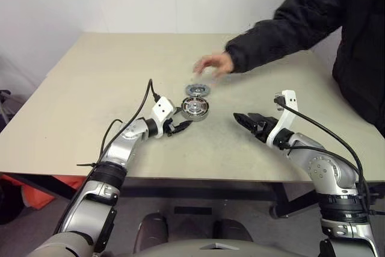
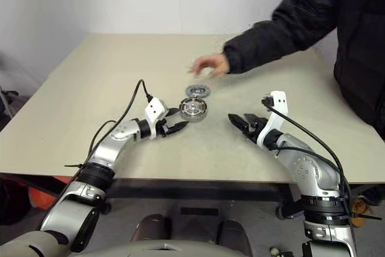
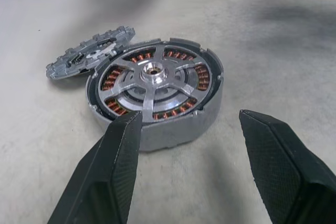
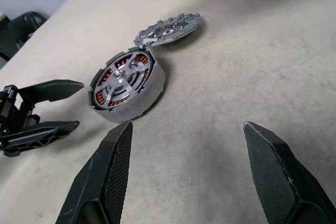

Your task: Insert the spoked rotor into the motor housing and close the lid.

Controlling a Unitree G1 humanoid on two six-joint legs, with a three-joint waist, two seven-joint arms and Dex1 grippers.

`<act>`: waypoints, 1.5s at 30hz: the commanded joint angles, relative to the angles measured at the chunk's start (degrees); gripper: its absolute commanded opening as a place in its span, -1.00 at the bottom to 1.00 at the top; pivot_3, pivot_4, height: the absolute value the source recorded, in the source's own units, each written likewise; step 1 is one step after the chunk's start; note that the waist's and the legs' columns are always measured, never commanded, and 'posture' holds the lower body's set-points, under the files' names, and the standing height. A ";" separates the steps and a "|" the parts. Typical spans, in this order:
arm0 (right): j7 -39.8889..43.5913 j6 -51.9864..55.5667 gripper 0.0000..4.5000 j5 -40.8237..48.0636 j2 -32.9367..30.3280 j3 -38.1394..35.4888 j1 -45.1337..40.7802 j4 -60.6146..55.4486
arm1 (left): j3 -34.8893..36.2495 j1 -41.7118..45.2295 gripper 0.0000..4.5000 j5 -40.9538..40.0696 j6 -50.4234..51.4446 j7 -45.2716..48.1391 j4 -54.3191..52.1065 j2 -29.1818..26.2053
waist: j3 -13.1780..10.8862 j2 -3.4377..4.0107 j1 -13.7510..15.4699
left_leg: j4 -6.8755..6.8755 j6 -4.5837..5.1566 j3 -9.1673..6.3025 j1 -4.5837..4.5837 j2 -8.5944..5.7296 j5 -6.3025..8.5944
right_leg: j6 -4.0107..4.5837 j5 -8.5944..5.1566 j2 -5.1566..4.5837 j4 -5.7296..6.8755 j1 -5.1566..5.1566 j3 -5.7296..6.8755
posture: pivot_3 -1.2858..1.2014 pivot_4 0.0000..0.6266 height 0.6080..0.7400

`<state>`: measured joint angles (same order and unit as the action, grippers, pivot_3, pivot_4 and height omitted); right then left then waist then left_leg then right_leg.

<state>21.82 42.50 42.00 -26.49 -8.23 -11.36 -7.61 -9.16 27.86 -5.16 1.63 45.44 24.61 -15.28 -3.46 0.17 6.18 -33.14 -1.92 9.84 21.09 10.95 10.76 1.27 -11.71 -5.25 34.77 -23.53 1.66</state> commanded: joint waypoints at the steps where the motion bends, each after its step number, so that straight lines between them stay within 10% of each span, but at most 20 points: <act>1: 1.42 -2.35 0.68 -2.65 0.36 0.58 -1.65 -0.89 | 1.20 0.01 0.38 -0.58 -0.73 -0.39 -2.61 -0.67 | 0.00 0.00 -0.02 | 0.00 0.00 0.00 0.00 0.00 0.00 | 0.00 0.00 0.00 0.00 0.00 0.00 | 0.03 -1.00 1.00; 15: 15.01 -38.35 0.68 -42.51 -12.25 23.79 -18.67 14.72 | 1.82 -0.61 0.38 -0.60 -0.74 -1.78 -3.29 -0.70 | -0.01 0.00 -0.99 | -0.09 0.02 0.01 -0.02 0.02 0.01 | 0.00 0.00 0.02 0.07 0.08 -0.02 | 0.03 -1.00 1.00; 26: 34.24 -51.38 0.68 -49.99 -8.33 33.18 -33.88 29.93 | 2.83 -1.28 0.38 -0.69 -0.63 -2.91 -4.24 -1.49 | -0.03 -0.02 -0.81 | -0.80 0.79 0.02 0.20 0.12 0.47 | 0.07 0.04 0.02 0.19 0.08 0.01 | 0.03 -1.00 1.00; 45: 35.69 -70.16 0.68 -62.75 5.14 38.44 -49.97 65.48 | 3.16 -3.70 0.38 -0.43 0.34 -4.50 -7.73 -2.13 | -0.06 -0.07 -1.12 | -1.12 0.61 0.03 0.09 0.32 0.38 | 0.18 0.07 0.09 0.75 0.01 0.01 | 0.03 -1.00 1.00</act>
<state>58.58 -26.14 -20.20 -21.84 30.54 -59.01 56.56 -6.64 24.03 -5.30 2.04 41.33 19.38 -17.00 -3.52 0.11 5.06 -34.26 -1.31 9.88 21.17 11.27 11.14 1.45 -11.65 -5.16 35.51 -23.53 1.67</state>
